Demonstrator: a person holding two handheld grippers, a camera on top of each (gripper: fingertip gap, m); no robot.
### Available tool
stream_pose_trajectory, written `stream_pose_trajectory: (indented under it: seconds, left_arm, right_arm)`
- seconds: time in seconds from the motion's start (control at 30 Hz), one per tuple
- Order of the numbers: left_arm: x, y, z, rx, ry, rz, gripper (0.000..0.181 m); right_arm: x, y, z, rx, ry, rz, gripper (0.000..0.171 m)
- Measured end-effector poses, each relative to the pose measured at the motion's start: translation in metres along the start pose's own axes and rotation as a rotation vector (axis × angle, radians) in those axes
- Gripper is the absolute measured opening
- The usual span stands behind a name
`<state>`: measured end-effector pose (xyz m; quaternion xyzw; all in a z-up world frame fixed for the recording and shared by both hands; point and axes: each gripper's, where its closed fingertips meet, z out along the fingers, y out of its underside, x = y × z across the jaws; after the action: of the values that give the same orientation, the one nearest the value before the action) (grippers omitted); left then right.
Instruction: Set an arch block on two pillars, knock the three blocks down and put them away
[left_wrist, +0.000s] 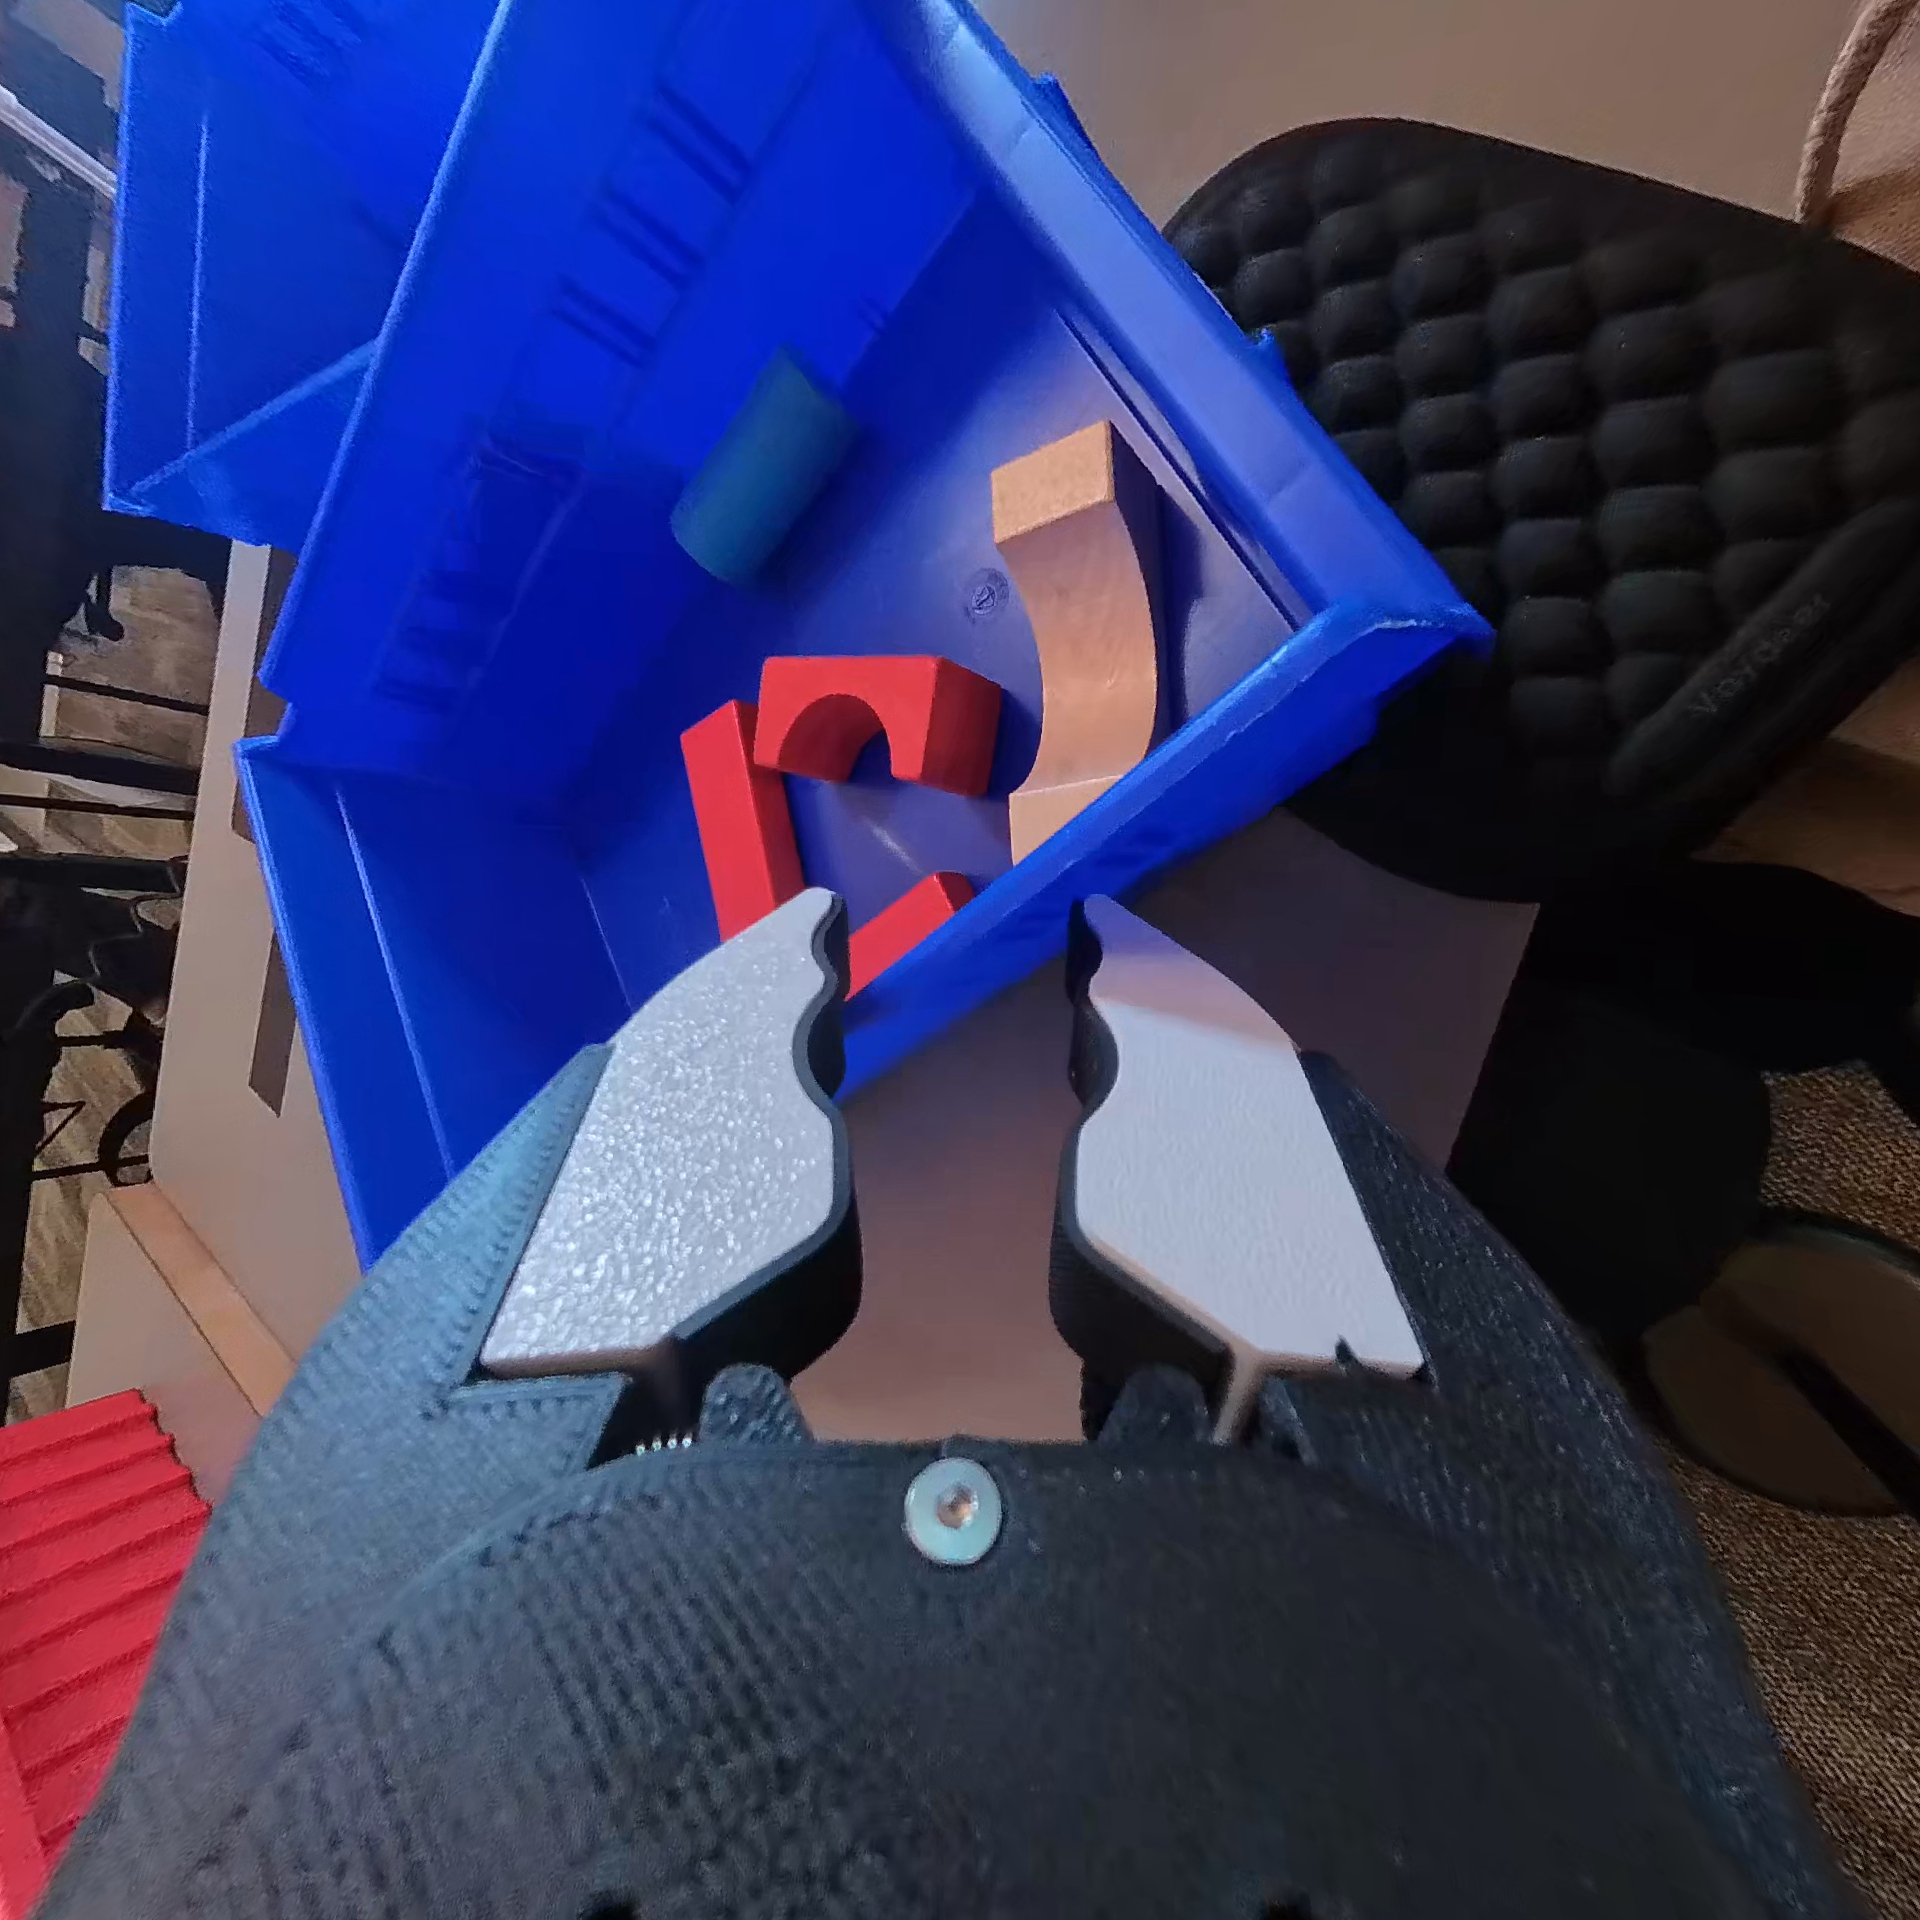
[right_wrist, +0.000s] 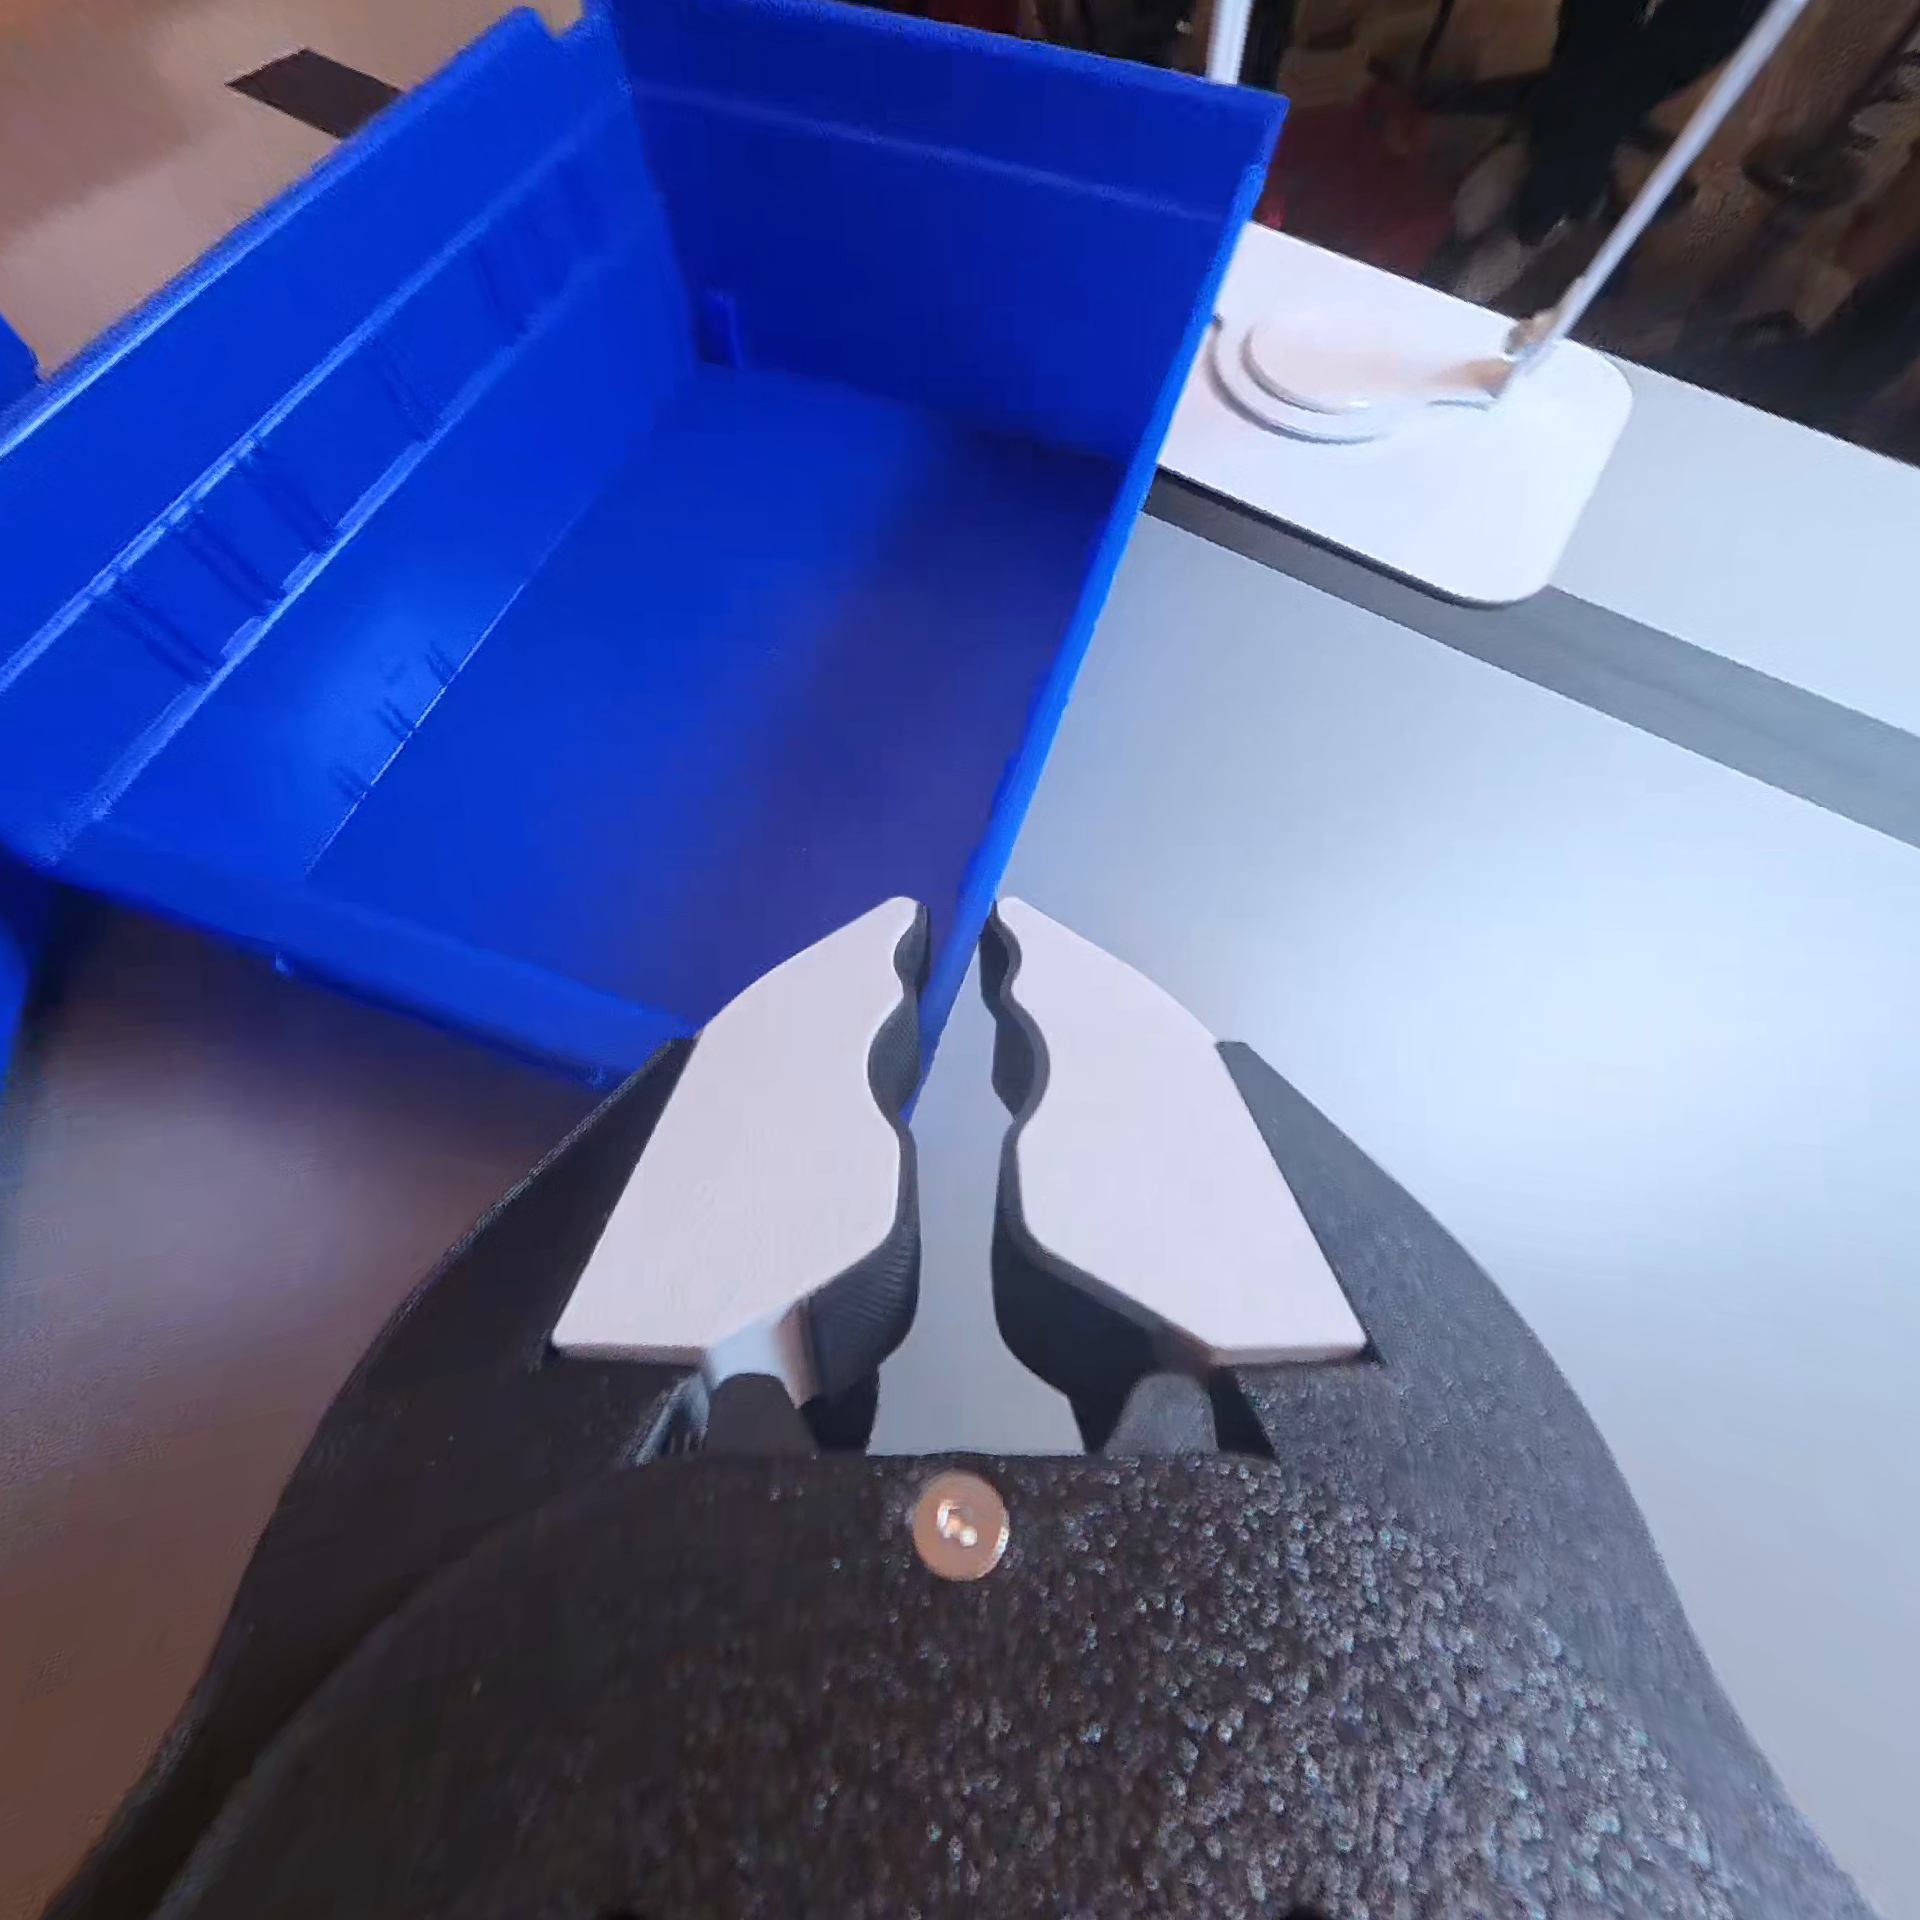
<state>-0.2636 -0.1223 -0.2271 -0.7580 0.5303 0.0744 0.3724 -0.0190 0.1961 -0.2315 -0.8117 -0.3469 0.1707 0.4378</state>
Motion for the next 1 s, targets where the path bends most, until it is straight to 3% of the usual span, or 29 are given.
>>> stream_pose_trajectory:
  seconds: [0.13, 0.33, 0.43, 0.63, 0.73, 0.87, 1.0]
  left_arm:
    - [-0.005, 0.003, 0.0, 0.018, -0.002, -0.009, 0.04]
    - [-0.026, 0.012, 0.012, 0.026, -0.07, -0.009, 0.039]
    - [-0.038, 0.027, 0.028, -0.043, -0.076, 0.024, 0.037]
    - [-0.087, 0.047, 0.046, -0.014, -0.14, -0.062, 0.039]
    - [-0.093, 0.048, 0.042, 0.109, -0.112, -0.249, 0.046]
    - [-0.111, 0.038, 0.005, 0.434, -0.148, -0.631, 0.054]
    - [-0.145, 0.069, -0.015, 0.627, -0.177, -1.109, 0.064]
  right_arm:
    - [0.048, 0.025, -0.035, 0.002, 0.08, 0.06, 0.006]
    - [0.122, 0.083, -0.118, 0.056, 0.223, 0.227, 0.005]
    - [0.147, 0.105, -0.152, 0.103, 0.308, 0.283, 0.004]
    - [0.174, 0.123, -0.18, 0.194, 0.466, 0.303, 0.005]
    - [0.178, 0.124, -0.183, 0.234, 0.491, 0.306, 0.006]
    - [0.178, 0.124, -0.18, 0.23, 0.508, 0.292, 0.008]
    - [0.174, 0.124, -0.176, 0.227, 0.499, 0.289, 0.015]
